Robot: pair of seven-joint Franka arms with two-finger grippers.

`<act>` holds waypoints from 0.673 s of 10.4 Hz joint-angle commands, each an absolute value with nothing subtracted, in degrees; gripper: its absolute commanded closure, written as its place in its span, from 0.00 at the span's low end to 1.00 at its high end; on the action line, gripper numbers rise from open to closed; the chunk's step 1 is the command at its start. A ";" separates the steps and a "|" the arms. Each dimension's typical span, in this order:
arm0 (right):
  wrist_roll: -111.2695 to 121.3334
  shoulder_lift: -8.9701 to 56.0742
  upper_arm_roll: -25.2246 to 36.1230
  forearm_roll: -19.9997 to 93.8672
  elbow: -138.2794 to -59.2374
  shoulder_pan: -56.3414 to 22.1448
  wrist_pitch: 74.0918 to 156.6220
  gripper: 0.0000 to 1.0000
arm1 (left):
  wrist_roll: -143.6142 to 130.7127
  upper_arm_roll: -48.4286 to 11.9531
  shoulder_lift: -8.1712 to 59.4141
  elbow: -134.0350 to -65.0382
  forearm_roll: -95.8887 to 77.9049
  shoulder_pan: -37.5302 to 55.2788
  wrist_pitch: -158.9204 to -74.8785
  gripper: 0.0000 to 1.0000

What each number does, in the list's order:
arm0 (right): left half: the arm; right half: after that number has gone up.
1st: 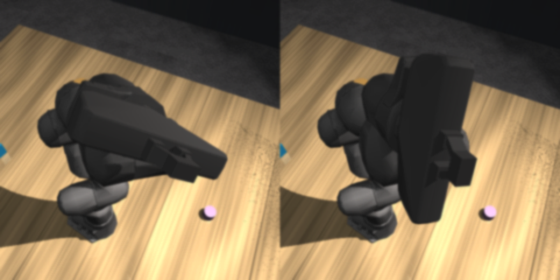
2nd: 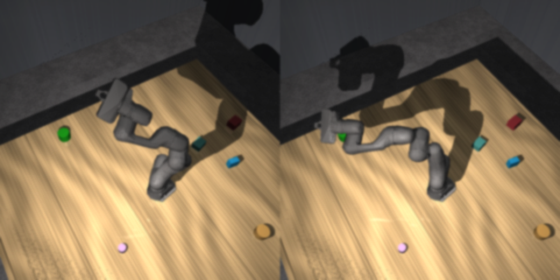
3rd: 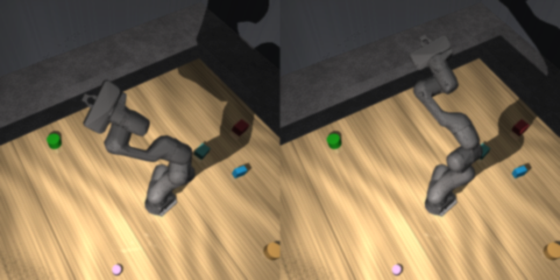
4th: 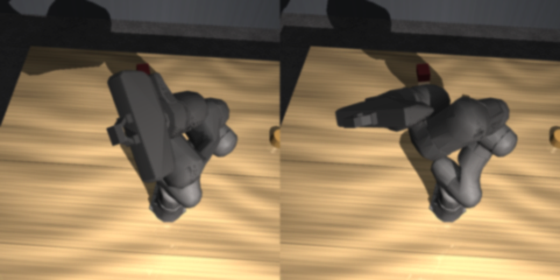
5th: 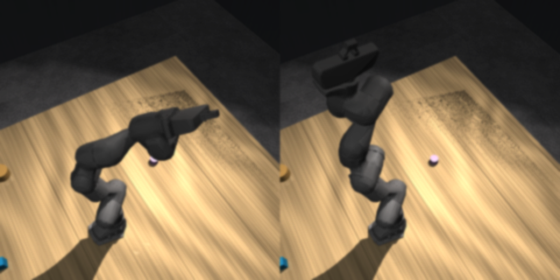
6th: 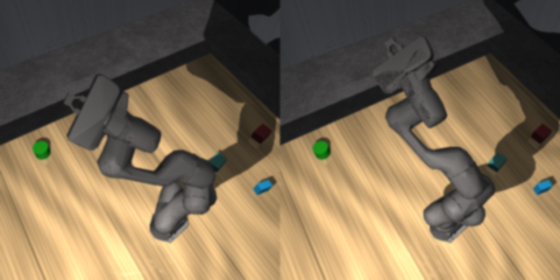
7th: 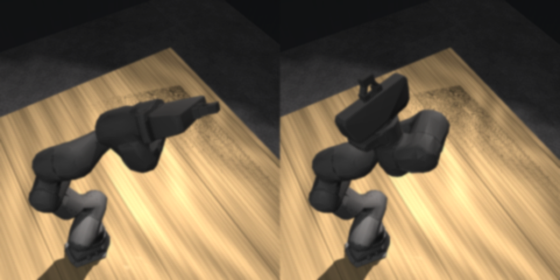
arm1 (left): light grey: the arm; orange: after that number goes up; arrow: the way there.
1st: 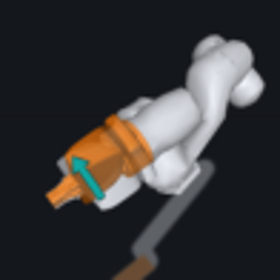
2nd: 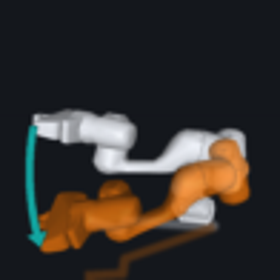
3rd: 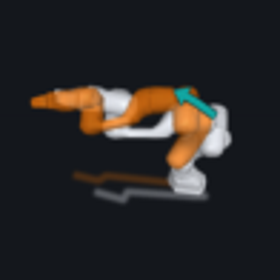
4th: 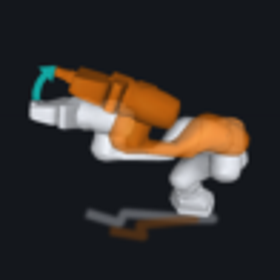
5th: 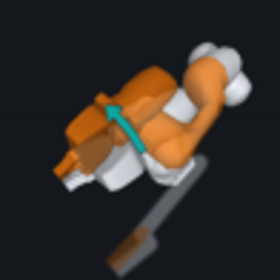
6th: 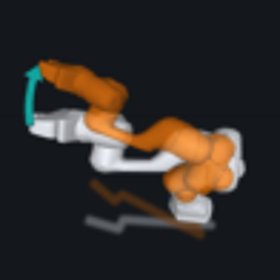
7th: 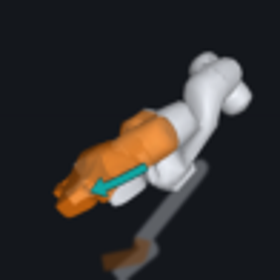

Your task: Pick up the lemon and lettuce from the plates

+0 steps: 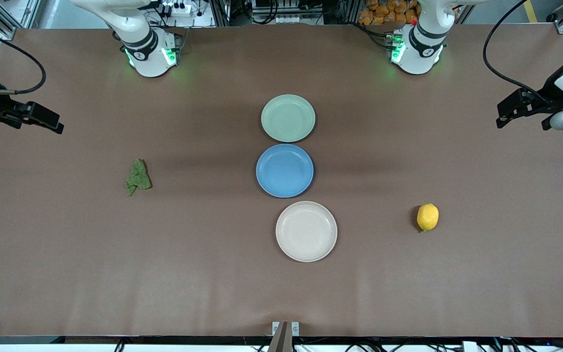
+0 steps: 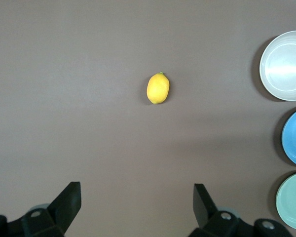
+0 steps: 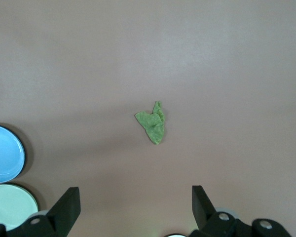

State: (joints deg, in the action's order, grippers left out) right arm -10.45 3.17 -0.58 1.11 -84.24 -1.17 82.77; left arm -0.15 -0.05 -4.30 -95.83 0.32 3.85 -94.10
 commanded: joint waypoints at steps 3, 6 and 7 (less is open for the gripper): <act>-10.02 3.43 -1.05 1.05 -83.94 -0.70 83.23 0.00 | -0.18 -0.09 -4.31 -95.36 0.00 3.60 -93.25 0.00; -10.02 3.52 -1.05 1.05 -84.02 -0.70 83.58 0.00 | -0.18 -0.09 -4.31 -95.36 0.00 3.60 -93.34 0.00; -9.93 3.52 -1.05 1.05 -84.02 -0.70 83.58 0.00 | -0.18 -0.09 -4.31 -95.36 0.00 3.60 -93.34 0.00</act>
